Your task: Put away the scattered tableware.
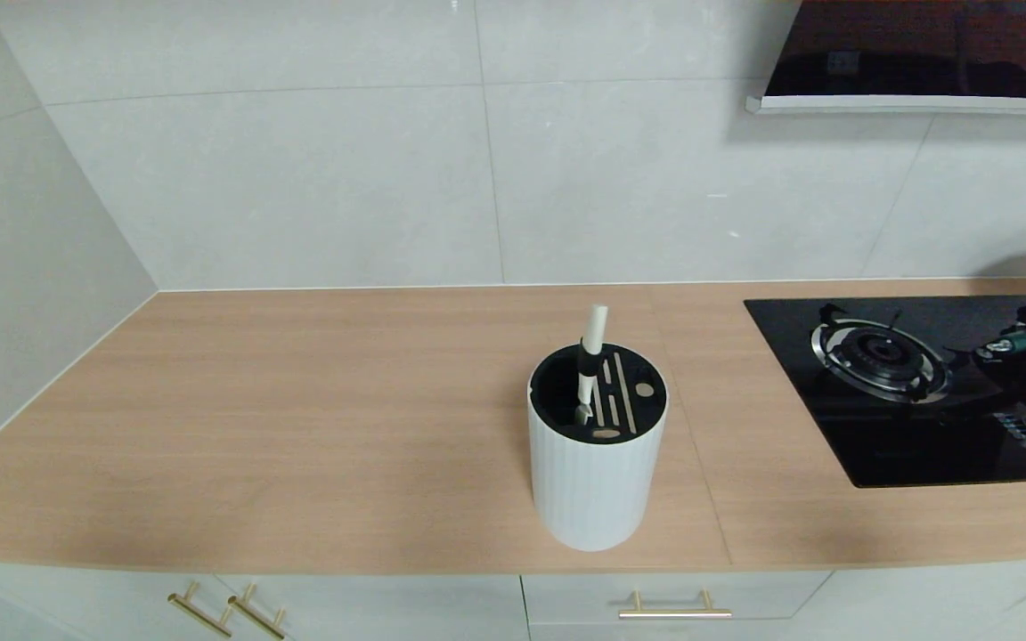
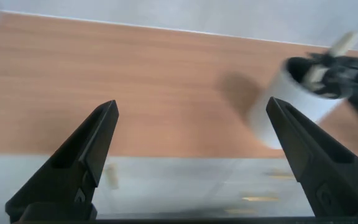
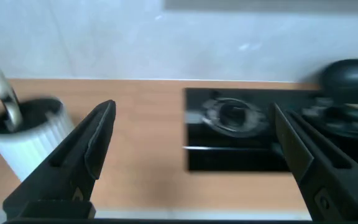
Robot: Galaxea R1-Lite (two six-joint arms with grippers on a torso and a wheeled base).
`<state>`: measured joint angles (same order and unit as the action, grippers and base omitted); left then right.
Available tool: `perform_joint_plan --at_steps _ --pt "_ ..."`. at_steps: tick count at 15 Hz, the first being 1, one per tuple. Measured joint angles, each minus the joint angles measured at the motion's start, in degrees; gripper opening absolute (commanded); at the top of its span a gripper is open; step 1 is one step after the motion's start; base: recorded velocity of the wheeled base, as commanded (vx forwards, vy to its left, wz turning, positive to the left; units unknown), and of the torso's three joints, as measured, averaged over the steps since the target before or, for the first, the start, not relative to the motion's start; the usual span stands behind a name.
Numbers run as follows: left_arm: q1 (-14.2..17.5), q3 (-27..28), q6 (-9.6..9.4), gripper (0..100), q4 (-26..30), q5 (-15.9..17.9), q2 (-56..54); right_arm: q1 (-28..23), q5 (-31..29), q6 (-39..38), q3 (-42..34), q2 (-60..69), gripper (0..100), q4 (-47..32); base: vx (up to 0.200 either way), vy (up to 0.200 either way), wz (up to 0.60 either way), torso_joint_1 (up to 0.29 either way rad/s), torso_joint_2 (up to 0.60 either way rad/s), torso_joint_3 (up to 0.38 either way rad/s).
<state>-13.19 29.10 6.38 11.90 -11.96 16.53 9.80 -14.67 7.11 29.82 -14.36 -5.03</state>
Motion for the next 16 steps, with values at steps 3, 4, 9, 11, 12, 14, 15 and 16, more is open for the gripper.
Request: perform_joint_plan --at_steps 3,4,9,11,12,14,15,16 --pt "6.9 -1.6 -3.4 100 1.6 -2.7 -7.9 -6.7 -4.6 2.0 -2.5 7.5 100 -3.7 0.0 0.0 0.0 0.0 0.0 0.0" --pt "9.1 -2.3 -3.67 100 1.7 -2.4 -9.7 -8.2 -4.2 2.4 -4.8 9.4 100 -3.7 0.0 0.0 0.0 0.0 0.0 0.0" --pt "13.4 -17.6 -5.97 100 -6.0 -1.6 -15.6 -10.1 -5.9 0.5 -24.0 13.7 100 9.1 0.0 0.0 0.0 0.0 0.0 0.0" --pt "13.6 -25.6 -7.17 100 -13.0 0.8 -16.3 -10.2 -5.1 -6.0 -28.3 14.1 100 11.3 0.0 0.0 0.0 0.0 0.0 0.0" --pt "13.6 -27.3 -7.63 100 -13.9 2.5 -16.4 -10.2 -3.3 -6.2 -29.1 14.2 100 9.1 0.0 0.0 0.0 0.0 0.0 0.0" --pt "13.6 -28.6 -7.7 100 -13.9 6.3 -16.6 -10.2 -0.7 -6.2 -29.5 14.4 100 7.7 0.0 0.0 0.0 0.0 0.0 0.0" --pt "13.6 -28.9 -7.5 100 -12.8 10.4 -16.6 -10.2 0.0 -6.2 -29.6 14.4 100 7.7 0.0 0.0 0.0 0.0 0.0 0.0" --pt "13.6 -28.9 -7.63 100 -11.9 11.6 -16.6 -10.2 0.9 -6.3 -29.7 14.4 100 7.7 0.0 0.0 0.0 0.0 0.0 0.0"
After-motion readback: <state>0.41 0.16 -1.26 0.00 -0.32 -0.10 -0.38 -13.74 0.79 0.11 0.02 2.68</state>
